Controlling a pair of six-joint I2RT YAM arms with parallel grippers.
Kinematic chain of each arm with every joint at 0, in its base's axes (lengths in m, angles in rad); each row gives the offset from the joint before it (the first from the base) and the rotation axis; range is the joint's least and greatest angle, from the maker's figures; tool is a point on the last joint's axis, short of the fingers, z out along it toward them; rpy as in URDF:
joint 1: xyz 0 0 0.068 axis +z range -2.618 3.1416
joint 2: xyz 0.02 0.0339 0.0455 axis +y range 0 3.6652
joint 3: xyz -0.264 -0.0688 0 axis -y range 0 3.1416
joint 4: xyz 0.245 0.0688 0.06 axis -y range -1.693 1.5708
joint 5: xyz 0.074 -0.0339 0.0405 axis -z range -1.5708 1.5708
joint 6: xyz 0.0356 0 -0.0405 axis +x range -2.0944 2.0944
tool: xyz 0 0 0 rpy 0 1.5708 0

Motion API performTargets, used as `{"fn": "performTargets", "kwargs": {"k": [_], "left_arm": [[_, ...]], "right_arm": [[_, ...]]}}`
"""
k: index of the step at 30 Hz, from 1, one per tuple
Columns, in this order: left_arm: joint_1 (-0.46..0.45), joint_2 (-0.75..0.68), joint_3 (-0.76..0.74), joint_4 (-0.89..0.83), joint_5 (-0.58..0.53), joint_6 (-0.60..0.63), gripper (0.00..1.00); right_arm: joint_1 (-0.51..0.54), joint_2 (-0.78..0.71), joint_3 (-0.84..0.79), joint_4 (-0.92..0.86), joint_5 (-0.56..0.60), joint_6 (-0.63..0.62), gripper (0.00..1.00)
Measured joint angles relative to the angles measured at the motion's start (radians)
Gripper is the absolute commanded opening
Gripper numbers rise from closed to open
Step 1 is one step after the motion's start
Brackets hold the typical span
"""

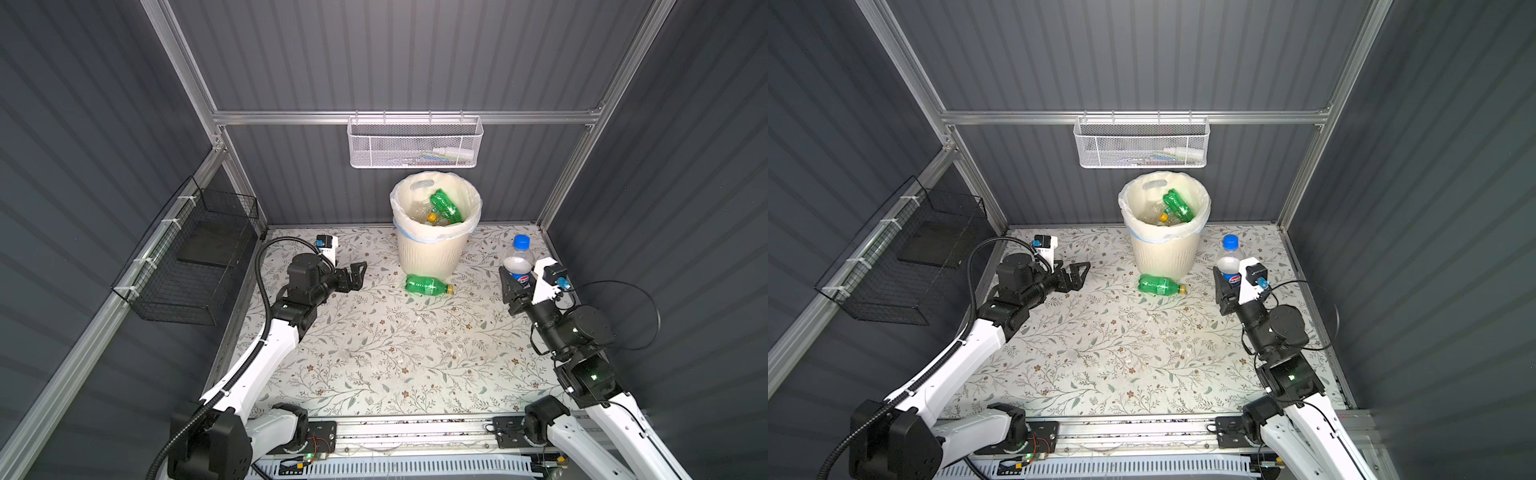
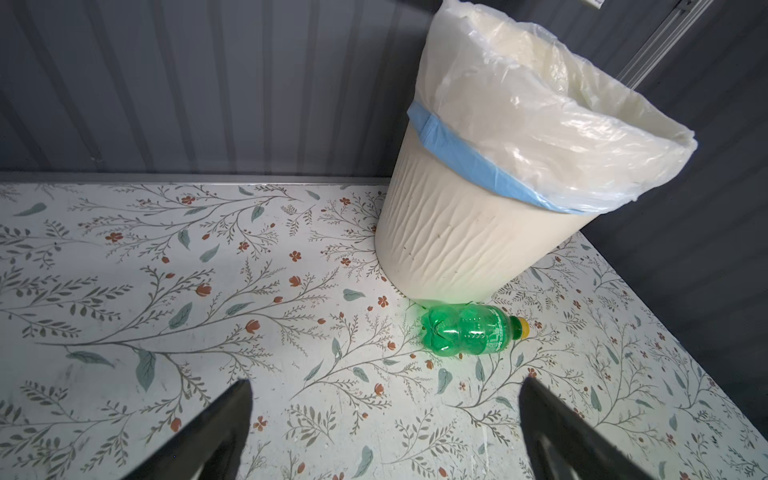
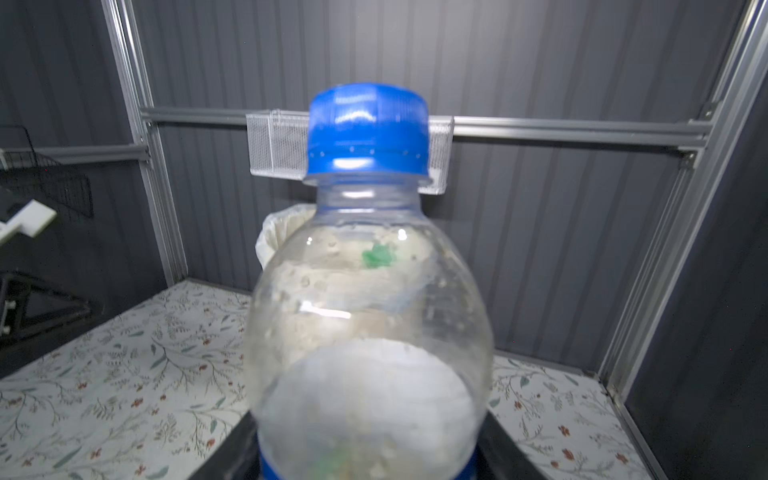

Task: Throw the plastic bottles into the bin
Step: 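Lift the Pepsi bottle and release it over the bin with the right gripper, then reach the left gripper to the last Sprite bottle while the right arm withdraws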

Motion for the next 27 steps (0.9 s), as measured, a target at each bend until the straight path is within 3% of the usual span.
{"fn": "performTargets", "kwargs": {"k": [3,6,8,10,11,14,18,27], "left_arm": [[-0.043,-0.021,0.0,-0.007,-0.036,0.037,0.99],[-0.151,-0.031,0.001,-0.026,-0.111,0.096,0.99],[-0.226,-0.025,0.001,-0.046,-0.162,0.134,1.0],[-0.28,-0.014,0.001,-0.061,-0.205,0.165,1.0],[-0.303,-0.006,0.003,-0.072,-0.232,0.184,1.0],[-0.352,0.013,0.008,-0.1,-0.295,0.232,1.0],[-0.379,0.035,0.01,-0.109,-0.32,0.277,1.0],[-0.43,0.233,0.083,-0.081,-0.331,0.369,1.0]], "right_arm": [[0.0,0.122,0.13,0.056,-0.023,0.008,0.63],[0.0,0.368,0.425,0.037,-0.053,0.035,0.64],[-0.001,0.603,0.743,-0.047,-0.091,0.051,0.72],[-0.001,0.837,1.084,-0.166,-0.127,0.047,0.93],[-0.002,0.964,1.27,-0.252,-0.138,0.046,0.99],[-0.006,1.198,1.579,-0.475,-0.162,0.044,0.99],[-0.026,1.183,1.448,-0.582,-0.177,0.067,0.99],[-0.175,0.807,0.95,-0.455,-0.167,0.198,0.99]]}}
